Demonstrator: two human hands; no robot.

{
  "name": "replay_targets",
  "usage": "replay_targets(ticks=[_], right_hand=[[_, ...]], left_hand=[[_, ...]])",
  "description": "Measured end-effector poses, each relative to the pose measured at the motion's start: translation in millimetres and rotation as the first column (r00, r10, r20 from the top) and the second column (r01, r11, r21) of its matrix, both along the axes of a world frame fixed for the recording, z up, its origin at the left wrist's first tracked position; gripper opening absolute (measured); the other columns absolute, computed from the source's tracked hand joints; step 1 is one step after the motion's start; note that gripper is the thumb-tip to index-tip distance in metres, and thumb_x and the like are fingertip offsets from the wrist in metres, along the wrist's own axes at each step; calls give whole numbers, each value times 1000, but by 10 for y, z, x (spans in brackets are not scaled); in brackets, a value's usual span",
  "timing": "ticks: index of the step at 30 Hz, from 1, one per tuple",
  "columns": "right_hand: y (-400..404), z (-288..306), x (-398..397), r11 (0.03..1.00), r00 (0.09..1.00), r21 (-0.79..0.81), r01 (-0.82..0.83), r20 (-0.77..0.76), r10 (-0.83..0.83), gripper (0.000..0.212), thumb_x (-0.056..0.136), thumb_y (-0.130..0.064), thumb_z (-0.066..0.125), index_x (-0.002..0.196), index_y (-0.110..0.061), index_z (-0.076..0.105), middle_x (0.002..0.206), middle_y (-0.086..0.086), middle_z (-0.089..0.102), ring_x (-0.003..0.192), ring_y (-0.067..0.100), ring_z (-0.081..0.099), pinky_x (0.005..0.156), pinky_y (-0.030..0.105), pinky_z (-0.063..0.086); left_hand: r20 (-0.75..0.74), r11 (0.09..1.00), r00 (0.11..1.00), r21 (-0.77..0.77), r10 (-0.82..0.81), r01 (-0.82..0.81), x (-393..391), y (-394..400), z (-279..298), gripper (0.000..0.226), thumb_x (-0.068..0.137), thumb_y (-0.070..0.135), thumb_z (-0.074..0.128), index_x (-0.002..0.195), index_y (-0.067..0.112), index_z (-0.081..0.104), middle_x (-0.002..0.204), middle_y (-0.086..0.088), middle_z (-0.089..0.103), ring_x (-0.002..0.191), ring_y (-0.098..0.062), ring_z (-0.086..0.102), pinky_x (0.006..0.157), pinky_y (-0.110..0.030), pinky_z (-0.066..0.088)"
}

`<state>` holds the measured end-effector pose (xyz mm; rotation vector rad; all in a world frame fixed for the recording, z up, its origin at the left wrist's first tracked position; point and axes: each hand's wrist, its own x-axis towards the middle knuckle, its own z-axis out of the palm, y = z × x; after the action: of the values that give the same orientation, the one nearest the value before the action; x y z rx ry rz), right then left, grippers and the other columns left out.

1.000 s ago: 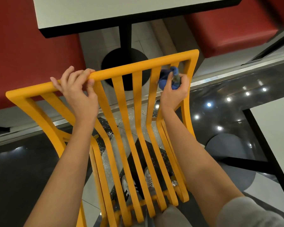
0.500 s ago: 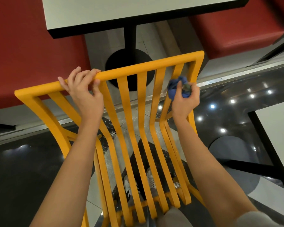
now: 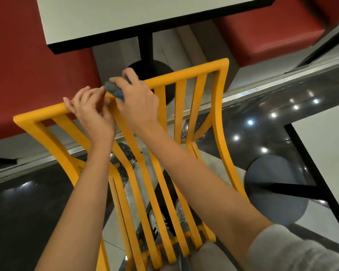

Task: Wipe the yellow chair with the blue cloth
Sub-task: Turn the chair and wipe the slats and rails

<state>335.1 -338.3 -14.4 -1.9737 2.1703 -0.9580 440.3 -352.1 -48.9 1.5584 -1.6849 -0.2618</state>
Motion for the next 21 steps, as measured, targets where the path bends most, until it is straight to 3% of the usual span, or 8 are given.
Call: replay_targets(ticks=[4, 8, 12, 15, 18, 21], right_hand=[[98, -16, -804, 982, 982, -3, 188, 3, -188, 31, 84, -24, 71, 115, -23, 65, 121, -1, 54, 90, 15, 60, 63, 28, 55], [222, 18, -1672, 914, 913, -1, 406, 49, -405, 26, 89, -32, 64, 115, -31, 65, 125, -7, 51, 93, 13, 60, 66, 22, 41], [186, 111, -1985, 855, 851, 38, 517, 83, -518, 23, 90, -36, 59, 111, -31, 67, 123, -4, 52, 93, 12, 59, 71, 23, 42], [162, 96, -1623, 876, 872, 47, 480, 85, -482, 21, 88, -27, 62, 108, -26, 67, 122, -3, 51, 93, 10, 58, 68, 19, 38], [140, 41, -955, 948, 945, 41, 316, 74, -318, 21, 86, -23, 67, 107, -21, 66, 120, -1, 51, 90, 13, 58, 64, 23, 48], [51, 86, -312, 983, 985, 87, 162, 46, -167, 24, 86, -24, 67, 109, -19, 66, 118, 0, 52, 89, 17, 59, 59, 26, 49]], left_hand=[[-3, 998, 999, 43, -34, 34, 6, 19, 36, 26, 93, 23, 56, 113, 22, 72, 112, 0, 67, 125, -20, 47, 118, -46, 0], [-9, 998, 1000, 55, -15, 16, -43, 27, 78, 26, 92, 20, 58, 114, 22, 72, 113, 0, 67, 125, -21, 47, 118, -46, -1], [-4, 995, 1000, 96, 2, -1, -92, 29, 117, 27, 91, 15, 60, 115, 21, 71, 114, 0, 66, 126, -22, 46, 119, -44, -3], [6, 994, 1000, 107, 0, -1, -82, 48, 130, 27, 91, 13, 60, 115, 22, 71, 112, 0, 66, 125, -24, 47, 119, -46, -2], [5, 987, 1000, 162, -4, 3, -87, 69, 176, 29, 93, 10, 58, 116, 23, 70, 114, 0, 66, 127, -23, 45, 119, -45, -2], [-30, 965, 998, 258, -51, 57, -50, 82, 302, 41, 95, -1, 46, 126, 19, 64, 134, -3, 60, 138, -23, 36, 120, -43, -3]])
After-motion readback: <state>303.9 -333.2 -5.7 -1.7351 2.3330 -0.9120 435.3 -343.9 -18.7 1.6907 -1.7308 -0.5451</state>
